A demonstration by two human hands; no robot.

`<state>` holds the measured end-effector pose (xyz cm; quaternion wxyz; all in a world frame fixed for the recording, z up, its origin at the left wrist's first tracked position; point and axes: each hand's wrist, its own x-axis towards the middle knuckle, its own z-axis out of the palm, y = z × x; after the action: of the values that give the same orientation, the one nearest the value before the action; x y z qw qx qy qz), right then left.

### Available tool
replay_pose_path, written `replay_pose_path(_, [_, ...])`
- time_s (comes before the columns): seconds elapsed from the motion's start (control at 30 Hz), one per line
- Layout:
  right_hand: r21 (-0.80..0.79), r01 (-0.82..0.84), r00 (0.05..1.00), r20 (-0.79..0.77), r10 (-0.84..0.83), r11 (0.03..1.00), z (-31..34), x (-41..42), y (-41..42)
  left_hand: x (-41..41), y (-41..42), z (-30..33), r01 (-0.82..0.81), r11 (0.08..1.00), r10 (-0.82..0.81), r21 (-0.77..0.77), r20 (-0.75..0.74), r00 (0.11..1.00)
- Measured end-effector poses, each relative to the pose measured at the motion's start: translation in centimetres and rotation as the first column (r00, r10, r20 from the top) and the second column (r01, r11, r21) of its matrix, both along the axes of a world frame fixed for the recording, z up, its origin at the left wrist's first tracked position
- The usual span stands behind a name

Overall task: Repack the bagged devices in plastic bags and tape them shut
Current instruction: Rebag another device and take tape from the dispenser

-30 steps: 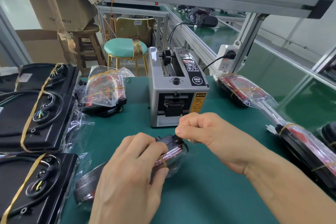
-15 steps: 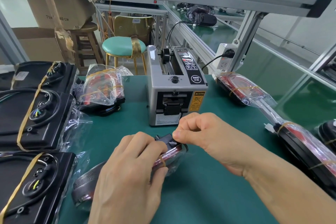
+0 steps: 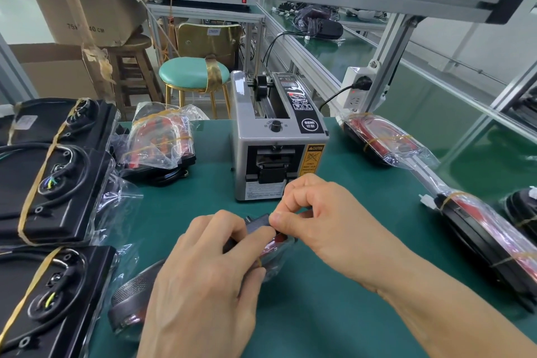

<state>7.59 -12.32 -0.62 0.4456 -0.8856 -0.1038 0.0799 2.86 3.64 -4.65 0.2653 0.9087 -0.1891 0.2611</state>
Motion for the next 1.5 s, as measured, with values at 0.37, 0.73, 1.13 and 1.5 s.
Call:
replay_pose_path(0.37, [0.247, 0.194, 0.979, -0.108, -0.172, 0.949, -0.4, 0.1, -1.7, 0.1, -0.1, -0.2, -0.035, 0.999, 0.034, 0.036, 0.037, 0.999])
replay_pose_path(0.73, [0.393, 0.146, 0.978, -0.197, -0.072, 0.908, -3.2, -0.4, -0.4, 0.2, -0.1, 0.3, -0.021, 0.999, 0.023, 0.041, -0.051, 0.998])
replay_pose_path(1.13, [0.49, 0.203, 0.974, -0.191, -0.124, 0.848, -5.7, -1.4, -0.7, 0.9, -0.7, 1.0, 0.006, 0.986, 0.012, 0.169, -0.102, 0.995])
replay_pose_path(1.5, [0.35, -0.134, 0.949, 0.315, 0.018, 0.927, -5.2, -0.9, -0.1, -0.2, 2.0, 0.8, -0.023, 0.699, -0.029, -0.715, -0.061, 0.998])
